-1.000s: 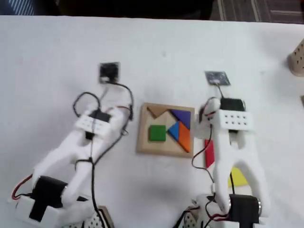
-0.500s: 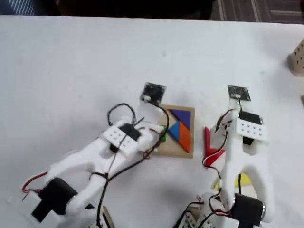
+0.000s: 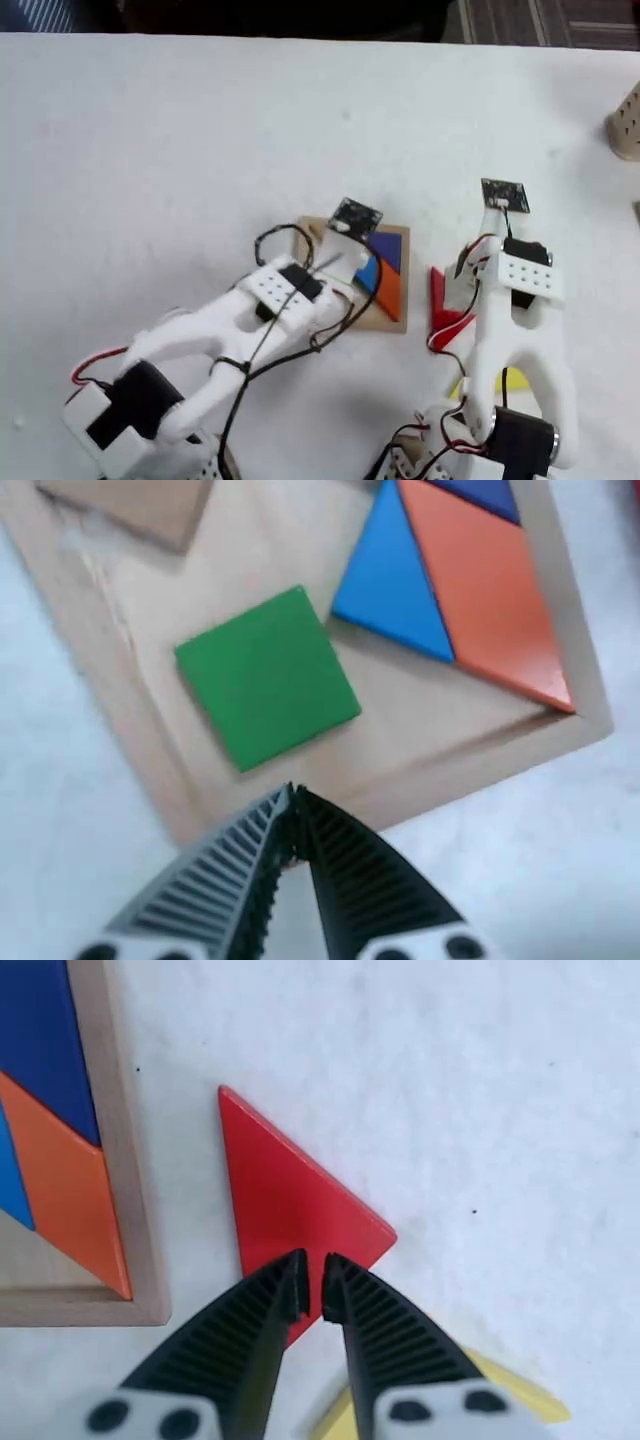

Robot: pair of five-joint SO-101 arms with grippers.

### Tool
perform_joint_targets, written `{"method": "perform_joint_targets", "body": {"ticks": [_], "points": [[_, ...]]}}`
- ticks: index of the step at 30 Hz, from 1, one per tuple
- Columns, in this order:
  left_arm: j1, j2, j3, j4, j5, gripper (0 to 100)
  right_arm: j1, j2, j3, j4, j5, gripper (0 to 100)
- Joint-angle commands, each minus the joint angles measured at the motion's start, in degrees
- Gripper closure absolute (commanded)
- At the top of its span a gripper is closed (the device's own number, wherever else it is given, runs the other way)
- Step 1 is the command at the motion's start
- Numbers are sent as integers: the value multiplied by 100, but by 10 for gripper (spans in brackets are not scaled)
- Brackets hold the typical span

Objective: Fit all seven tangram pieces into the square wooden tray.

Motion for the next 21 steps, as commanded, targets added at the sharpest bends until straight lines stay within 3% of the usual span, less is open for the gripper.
{"method": "perform_joint_targets", "body": {"ticks": [1, 13, 21], "points": [[-22, -22, -255, -158, -79, 976, 31, -163, -35, -92, 53, 967], [-901, 84, -299, -747, -79, 976, 31, -163, -26, -48, 53, 967], [-945, 382, -642, -571, -70, 976, 40, -163, -18, 22, 53, 967]]}}
